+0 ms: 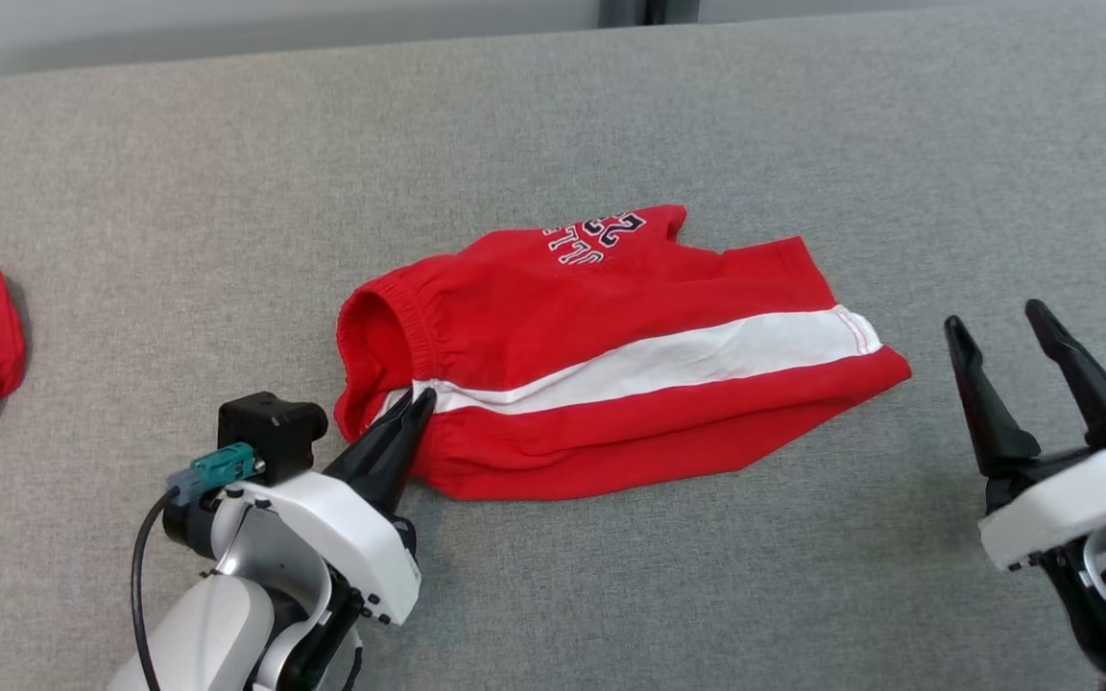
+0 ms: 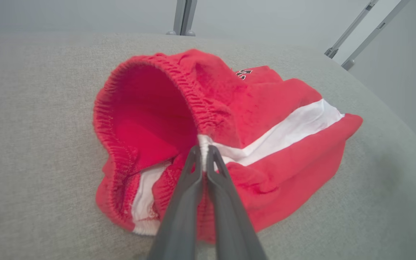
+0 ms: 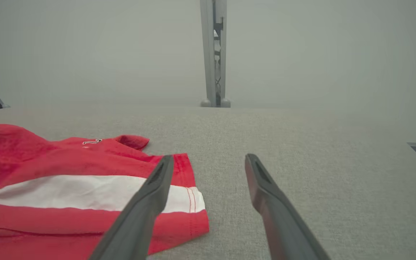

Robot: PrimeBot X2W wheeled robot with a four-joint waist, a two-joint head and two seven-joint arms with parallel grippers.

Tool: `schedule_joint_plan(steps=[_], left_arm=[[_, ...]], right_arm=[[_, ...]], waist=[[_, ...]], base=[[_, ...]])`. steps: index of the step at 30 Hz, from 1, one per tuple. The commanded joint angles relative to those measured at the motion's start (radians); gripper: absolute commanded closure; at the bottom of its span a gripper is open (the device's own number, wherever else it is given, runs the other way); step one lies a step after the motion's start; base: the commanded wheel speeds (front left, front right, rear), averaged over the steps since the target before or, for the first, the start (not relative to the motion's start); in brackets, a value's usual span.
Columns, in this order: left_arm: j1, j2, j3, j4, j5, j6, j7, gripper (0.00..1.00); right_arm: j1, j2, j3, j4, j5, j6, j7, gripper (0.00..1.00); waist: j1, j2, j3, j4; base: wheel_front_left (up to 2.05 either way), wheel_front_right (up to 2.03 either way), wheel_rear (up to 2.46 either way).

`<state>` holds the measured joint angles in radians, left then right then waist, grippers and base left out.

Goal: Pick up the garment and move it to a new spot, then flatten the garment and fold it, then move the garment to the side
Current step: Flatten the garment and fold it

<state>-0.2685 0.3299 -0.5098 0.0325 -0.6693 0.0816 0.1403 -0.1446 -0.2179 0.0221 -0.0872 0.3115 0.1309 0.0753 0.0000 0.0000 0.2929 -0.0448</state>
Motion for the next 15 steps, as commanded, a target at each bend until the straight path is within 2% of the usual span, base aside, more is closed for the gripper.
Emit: schedule_joint_plan(steps=[1,7,15], left_arm=[[-0.025,0.001,-0.002,-0.003,0.008,-0.004,-0.003,1.00],[-0.061,-0.008,-0.012,0.005,0.016,-0.018,-0.009,1.00],[-0.087,-0.017,-0.019,0.017,0.020,-0.027,-0.022,1.00]], right_arm=[[-0.042,-0.029,0.021,0.049,0.022,0.000,0.019,0.00],[-0.151,-0.106,0.128,0.226,0.091,0.000,0.038,0.00],[-0.248,-0.151,0.241,0.383,0.155,0.000,0.027,0.00]], waist=[[0.0000,0.0000,0.029,0.013],[0.0000,0.0000,0.082,0.039],[0.0000,0.0000,0.114,0.057]], base=[[0.00,0.00,0.00],[0.00,0.00,0.00],[0.00,0.00,0.00]])
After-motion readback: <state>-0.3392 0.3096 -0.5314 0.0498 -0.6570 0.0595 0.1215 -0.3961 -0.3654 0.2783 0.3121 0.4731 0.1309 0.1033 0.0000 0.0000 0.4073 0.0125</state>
